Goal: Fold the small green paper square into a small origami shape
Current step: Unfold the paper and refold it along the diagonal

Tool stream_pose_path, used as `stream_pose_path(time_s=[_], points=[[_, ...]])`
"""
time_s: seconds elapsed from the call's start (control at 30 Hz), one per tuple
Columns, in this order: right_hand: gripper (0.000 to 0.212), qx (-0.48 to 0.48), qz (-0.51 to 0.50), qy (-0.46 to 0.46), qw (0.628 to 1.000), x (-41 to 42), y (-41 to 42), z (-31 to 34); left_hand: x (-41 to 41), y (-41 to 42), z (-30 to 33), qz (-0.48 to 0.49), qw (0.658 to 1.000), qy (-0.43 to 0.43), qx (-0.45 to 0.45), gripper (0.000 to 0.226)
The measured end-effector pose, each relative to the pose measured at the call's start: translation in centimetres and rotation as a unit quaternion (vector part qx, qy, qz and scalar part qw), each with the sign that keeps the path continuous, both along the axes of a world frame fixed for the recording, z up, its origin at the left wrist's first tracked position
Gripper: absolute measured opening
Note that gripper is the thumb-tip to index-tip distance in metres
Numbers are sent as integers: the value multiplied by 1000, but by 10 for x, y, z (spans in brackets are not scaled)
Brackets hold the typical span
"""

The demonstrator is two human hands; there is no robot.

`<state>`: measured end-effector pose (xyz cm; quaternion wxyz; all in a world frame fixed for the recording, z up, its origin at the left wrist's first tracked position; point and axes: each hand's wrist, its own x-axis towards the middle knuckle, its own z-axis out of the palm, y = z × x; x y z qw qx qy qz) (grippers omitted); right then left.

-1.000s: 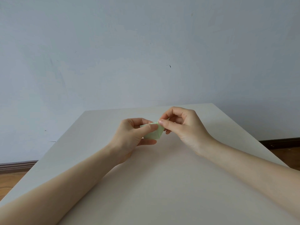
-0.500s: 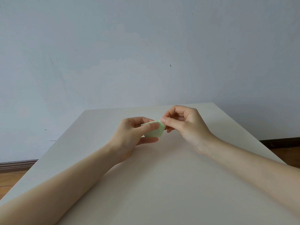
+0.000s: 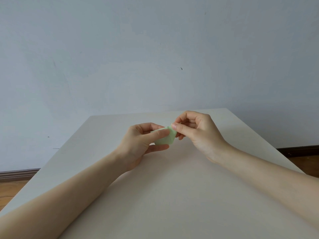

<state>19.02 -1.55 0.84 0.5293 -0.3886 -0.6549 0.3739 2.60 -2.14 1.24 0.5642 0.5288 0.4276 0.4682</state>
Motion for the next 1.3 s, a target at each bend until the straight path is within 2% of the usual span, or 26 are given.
stream_pose_path(time_s=[0.3, 0.63, 0.87, 1.0, 1.13, 1.23, 1.3], points=[[9, 11, 0, -2, 1000, 0, 0, 0, 0, -2, 1, 3, 1000, 8, 6, 9], [10, 35, -10, -27, 999, -1, -2, -1, 2, -4, 1, 59, 992, 104, 51, 16], [10, 40, -6, -34, 999, -1, -2, -1, 1, -4, 0, 65, 988, 121, 75, 17], [8, 37, 8, -20, 999, -1, -4, 1, 0, -2, 0, 71, 989, 112, 61, 17], [21, -2, 10, 4, 1000, 0, -3, 2, -1, -1, 1, 83, 991, 92, 42, 15], [3, -55, 24, 0, 998, -2, -3, 1, -2, 0, 2, 85, 994, 65, 30, 16], [6, -73, 27, -10, 997, -3, -3, 0, -1, 1, 2, 86, 995, 43, 20, 21]])
